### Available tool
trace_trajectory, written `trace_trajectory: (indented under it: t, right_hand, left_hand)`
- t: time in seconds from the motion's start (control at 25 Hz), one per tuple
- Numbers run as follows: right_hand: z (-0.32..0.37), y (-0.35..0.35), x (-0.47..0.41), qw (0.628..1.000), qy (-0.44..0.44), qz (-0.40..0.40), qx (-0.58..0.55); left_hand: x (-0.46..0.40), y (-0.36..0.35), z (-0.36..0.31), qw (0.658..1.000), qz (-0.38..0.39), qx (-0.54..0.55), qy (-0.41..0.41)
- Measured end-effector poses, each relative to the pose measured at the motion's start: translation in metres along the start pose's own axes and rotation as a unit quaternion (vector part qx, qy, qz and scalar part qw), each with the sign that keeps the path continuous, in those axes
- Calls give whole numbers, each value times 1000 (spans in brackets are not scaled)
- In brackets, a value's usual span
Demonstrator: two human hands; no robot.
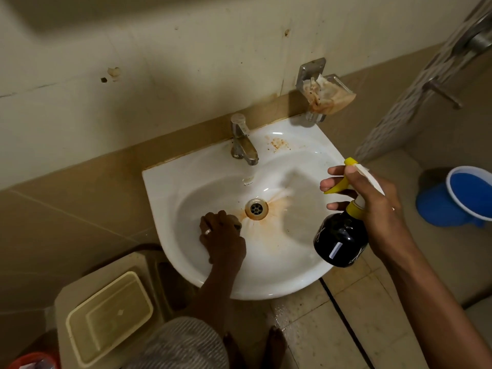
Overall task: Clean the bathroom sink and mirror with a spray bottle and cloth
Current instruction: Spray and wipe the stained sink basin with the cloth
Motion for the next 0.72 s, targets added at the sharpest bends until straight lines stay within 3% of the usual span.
trace_trajectory:
  t: [0.12,0.36,0.72]
  right_hand:
    - [-6,13,-7,1000,-5,-17,3]
    - [-9,19,-10,999,-9,-32,8]
    - [3,19,-2,999,-2,-44,-7]
  left_hand:
    - [-3,-12,-11,999,35,4,-28]
    - [20,-20,-46,967,194,145,-74]
    - [60,19,-62,844,405,339,-91]
Point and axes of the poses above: each hand's wrist, its own x-axis away from the middle knuckle, its own y-axis out of the back of the hand, z = x × y, the point moved 2 cm from there along -x, towards the middle knuckle, and after that the axes turned 6 degrees about x, right-handed, at the moved point
